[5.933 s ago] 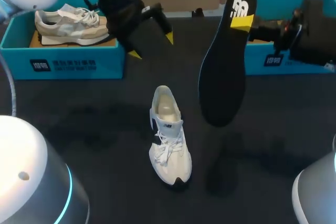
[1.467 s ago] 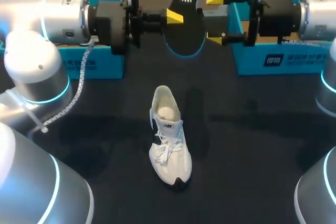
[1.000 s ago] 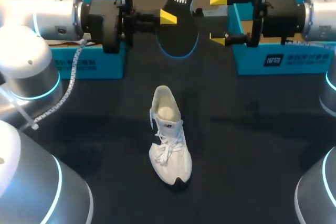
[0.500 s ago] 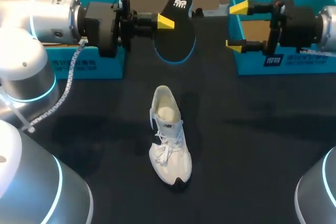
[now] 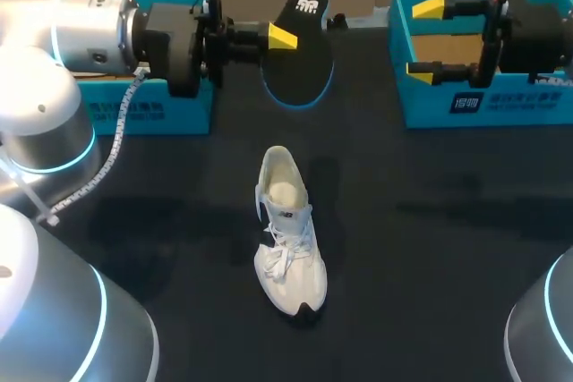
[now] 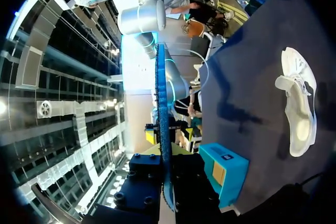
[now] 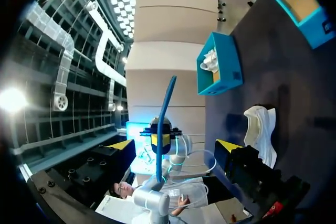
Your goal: Take the shoe out of the shoebox, open the shoe tongue, remove and reinsert the insole, then place the shoe into the shoebox
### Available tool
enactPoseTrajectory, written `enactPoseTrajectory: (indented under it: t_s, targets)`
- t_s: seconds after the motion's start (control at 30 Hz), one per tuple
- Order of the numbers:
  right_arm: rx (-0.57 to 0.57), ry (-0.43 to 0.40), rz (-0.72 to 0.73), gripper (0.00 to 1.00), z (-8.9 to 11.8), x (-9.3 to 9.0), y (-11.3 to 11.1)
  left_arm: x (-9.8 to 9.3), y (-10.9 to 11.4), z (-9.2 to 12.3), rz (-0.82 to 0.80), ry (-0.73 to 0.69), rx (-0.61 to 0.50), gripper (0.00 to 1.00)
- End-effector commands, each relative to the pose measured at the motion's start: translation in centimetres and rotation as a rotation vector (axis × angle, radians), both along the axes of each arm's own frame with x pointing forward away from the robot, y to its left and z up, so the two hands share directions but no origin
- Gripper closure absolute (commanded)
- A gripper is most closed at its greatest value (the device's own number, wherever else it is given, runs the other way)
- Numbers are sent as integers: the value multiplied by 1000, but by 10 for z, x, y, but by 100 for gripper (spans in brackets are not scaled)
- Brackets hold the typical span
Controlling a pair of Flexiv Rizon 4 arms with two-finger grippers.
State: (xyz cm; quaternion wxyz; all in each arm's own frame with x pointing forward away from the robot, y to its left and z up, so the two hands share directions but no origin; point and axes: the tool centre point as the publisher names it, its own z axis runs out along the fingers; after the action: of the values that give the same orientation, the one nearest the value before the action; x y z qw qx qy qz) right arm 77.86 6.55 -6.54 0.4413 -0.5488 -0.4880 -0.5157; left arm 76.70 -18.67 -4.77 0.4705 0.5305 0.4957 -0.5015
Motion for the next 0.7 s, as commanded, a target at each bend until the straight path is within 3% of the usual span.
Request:
enactPoseTrajectory:
  t_s: [0.03,0.17,0.3,0.57,0.67,0.7]
  targets:
    - [-1,0,-1,0,-1,0,1,-6,-3,-1,-22,218,52,100]
    - [-1,0,-1,0,-1,0,1,-11,-3,5,-23,518,90,100]
    - [-1,0,-1,0,-1,0,1,-12,-3,5,-22,683,60,100]
    - [-1,0,-1,0,-1,0,1,-24,-6,-13,-11,1171,159,100]
    - [-1,0,-1,0,-1,0,1,-27,-9,-16,-55,1382,67,100]
    - [-1,0,-1,0,-1,0,1,-27,-9,-16,-55,1382,67,100]
